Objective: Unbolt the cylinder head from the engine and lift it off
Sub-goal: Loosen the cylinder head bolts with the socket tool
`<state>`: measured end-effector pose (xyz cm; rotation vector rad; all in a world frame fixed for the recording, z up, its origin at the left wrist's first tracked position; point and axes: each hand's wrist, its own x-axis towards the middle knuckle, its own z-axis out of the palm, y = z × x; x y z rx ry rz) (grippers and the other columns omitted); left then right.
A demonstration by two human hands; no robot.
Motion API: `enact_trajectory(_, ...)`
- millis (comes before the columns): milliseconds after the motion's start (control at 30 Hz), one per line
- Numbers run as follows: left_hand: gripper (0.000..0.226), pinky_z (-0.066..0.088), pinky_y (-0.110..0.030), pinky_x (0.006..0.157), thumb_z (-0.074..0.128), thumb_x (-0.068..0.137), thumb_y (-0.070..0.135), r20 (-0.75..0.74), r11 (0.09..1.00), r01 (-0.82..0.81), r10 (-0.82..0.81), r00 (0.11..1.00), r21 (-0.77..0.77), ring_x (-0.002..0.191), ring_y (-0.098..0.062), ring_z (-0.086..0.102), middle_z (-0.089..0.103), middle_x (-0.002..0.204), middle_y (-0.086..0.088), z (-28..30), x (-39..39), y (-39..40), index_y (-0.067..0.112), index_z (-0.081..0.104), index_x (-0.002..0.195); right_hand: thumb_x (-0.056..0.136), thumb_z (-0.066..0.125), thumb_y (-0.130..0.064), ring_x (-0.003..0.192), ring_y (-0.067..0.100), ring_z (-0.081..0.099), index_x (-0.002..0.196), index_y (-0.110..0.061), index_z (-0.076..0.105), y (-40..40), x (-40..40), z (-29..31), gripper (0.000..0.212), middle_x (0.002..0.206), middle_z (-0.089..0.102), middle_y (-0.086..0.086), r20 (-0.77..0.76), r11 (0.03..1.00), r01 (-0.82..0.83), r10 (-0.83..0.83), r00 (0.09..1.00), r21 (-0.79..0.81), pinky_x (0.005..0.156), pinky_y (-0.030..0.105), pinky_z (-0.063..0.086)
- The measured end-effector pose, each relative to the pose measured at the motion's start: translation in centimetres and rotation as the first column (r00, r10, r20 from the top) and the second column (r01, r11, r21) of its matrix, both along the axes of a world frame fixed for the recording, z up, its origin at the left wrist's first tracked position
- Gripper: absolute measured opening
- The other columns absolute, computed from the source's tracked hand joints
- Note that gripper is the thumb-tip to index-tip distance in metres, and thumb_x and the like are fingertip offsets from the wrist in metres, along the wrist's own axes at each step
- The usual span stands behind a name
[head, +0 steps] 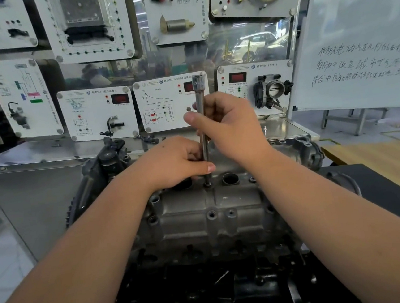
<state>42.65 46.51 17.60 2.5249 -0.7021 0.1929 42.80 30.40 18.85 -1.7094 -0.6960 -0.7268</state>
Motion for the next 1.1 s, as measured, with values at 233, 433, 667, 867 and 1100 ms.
enact_trajectory(233,0.013,0.052,-0.029,0.083,0.07,0.093,0.037,-0.044,0.993,0.068,-0.073,0.996,-0.094,0.087,-0.001,0.069,0.075,0.095,0.013,-0.1,-0.1,0.5,0.026,0.076,0.097,0.1,0.061,-0.013,0.07,0.017,0.074,0.092,-0.015,0.072,-0.5,0.1,0.2,0.014,0.077,0.075,0.005,-0.127,0.985,-0.172,0.172,0.977,0.011,0.065,0.029,0.059)
enact_trajectory(433,0.017,0.053,-0.028,0.074,0.069,0.093,0.039,-0.056,0.996,0.052,-0.056,0.997,-0.074,0.075,0.004,0.072,0.075,0.084,0.019,-0.2,-0.3,0.2,0.023,0.067,0.095,0.091,0.072,-0.028,0.069,0.032,0.06,0.098,0.005,0.068,0.1,-0.4,-0.6,0.034,0.072,0.063,0.019,0.081,0.993,0.061,-0.053,0.995,-0.1,0.065,0.043,0.052)
enact_trajectory(667,0.015,0.056,-0.044,0.096,0.068,0.096,0.031,-0.112,0.989,0.095,-0.108,0.988,-0.116,0.091,-0.005,0.074,0.078,0.097,0.01,-0.1,-0.4,0.3,0.025,0.07,0.109,0.095,0.066,-0.023,0.063,0.013,0.049,0.099,0.002,0.071,0.2,-0.5,-0.4,0.026,0.062,0.053,0.012,0.084,0.989,0.098,-0.089,0.992,-0.114,0.066,0.03,0.046)
enact_trajectory(867,0.004,0.054,-0.032,0.081,0.067,0.096,0.033,-0.122,0.991,0.107,-0.117,0.986,-0.082,0.081,-0.001,0.074,0.076,0.086,0.017,0.2,-0.6,0.0,0.031,0.068,0.099,0.1,0.058,-0.027,0.063,0.025,0.058,0.088,0.001,0.064,0.0,-0.3,-0.8,0.031,0.068,0.064,0.01,0.117,0.981,0.103,-0.085,0.99,-0.164,0.063,0.039,0.051)
enact_trajectory(1100,0.011,0.053,-0.03,0.079,0.073,0.092,0.035,-0.123,0.987,0.069,-0.087,0.989,-0.144,0.079,-0.002,0.074,0.078,0.087,0.011,-0.2,-0.4,0.2,0.027,0.07,0.098,0.091,0.067,-0.02,0.06,0.014,0.046,0.081,-0.023,0.059,0.4,-0.4,-0.8,0.014,0.06,0.052,-0.001,0.178,0.974,0.153,-0.123,0.976,-0.169,0.059,0.028,0.039)
